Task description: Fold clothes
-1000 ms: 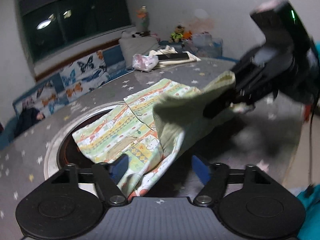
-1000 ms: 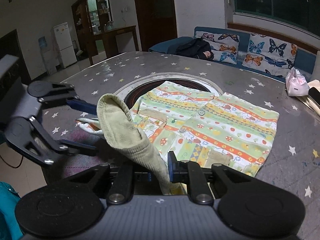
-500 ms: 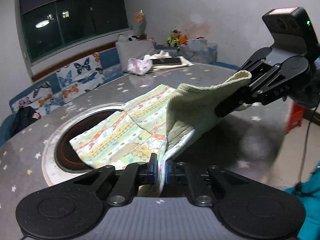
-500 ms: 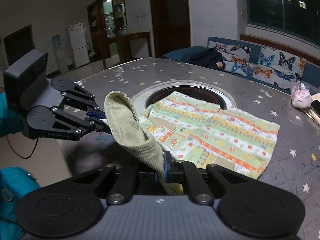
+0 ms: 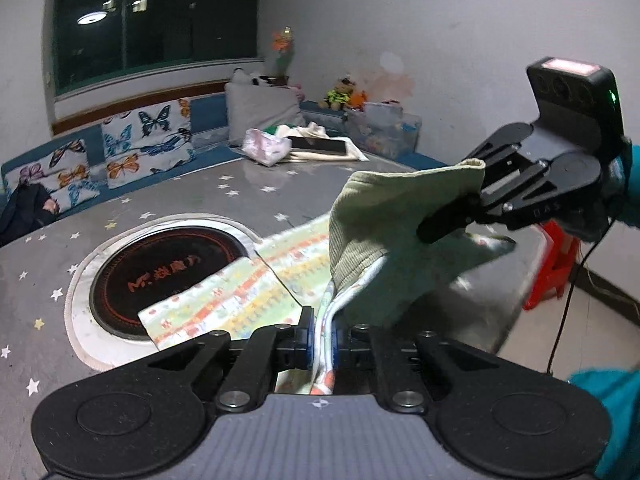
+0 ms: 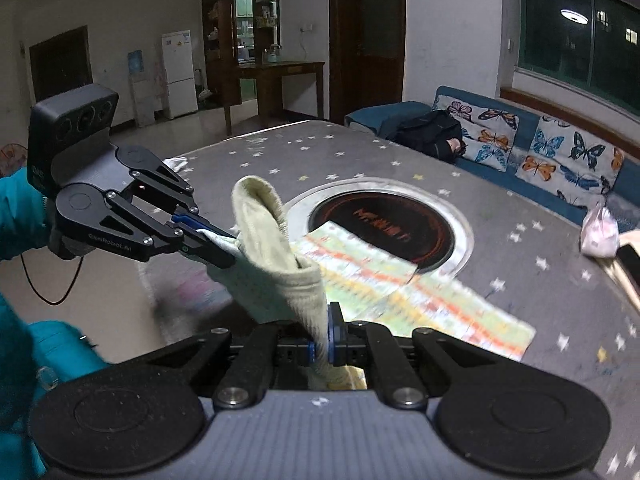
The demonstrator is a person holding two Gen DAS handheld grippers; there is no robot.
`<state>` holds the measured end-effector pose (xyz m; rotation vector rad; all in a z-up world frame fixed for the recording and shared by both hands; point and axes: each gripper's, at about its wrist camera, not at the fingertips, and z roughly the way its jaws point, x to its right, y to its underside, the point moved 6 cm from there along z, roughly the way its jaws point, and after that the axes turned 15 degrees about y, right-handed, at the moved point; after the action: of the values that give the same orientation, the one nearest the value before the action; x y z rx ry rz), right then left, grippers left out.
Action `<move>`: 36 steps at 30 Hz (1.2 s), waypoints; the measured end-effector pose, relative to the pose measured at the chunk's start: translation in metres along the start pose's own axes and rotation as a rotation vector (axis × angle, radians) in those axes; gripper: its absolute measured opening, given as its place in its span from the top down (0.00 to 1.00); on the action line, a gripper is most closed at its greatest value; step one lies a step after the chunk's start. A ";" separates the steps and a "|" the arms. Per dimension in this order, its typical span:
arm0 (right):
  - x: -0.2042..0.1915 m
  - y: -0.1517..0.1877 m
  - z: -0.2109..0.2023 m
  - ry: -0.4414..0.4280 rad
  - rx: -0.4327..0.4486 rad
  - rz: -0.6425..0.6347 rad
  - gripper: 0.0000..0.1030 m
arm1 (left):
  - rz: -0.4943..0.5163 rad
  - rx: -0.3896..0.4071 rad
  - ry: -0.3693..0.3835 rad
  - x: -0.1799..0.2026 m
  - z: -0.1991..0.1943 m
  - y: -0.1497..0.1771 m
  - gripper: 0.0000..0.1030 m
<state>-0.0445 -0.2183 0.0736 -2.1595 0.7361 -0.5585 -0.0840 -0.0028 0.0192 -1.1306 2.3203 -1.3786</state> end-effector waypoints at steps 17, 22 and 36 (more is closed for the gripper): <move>0.065 -0.052 0.173 0.083 -0.105 -0.027 0.95 | -0.242 -0.050 -0.091 -0.157 0.077 -0.027 0.92; 0.074 -0.037 0.222 0.122 -0.145 0.038 0.90 | -0.338 -0.098 -0.118 -0.191 0.104 -0.010 0.91; 0.097 0.002 0.170 0.183 -0.105 0.175 0.76 | -0.346 -0.104 -0.177 -0.206 0.117 -0.016 0.81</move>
<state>0.1278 -0.1937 -0.0162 -2.1308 1.0642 -0.6427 0.1261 0.0622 -0.0697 -1.6763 2.1646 -1.2094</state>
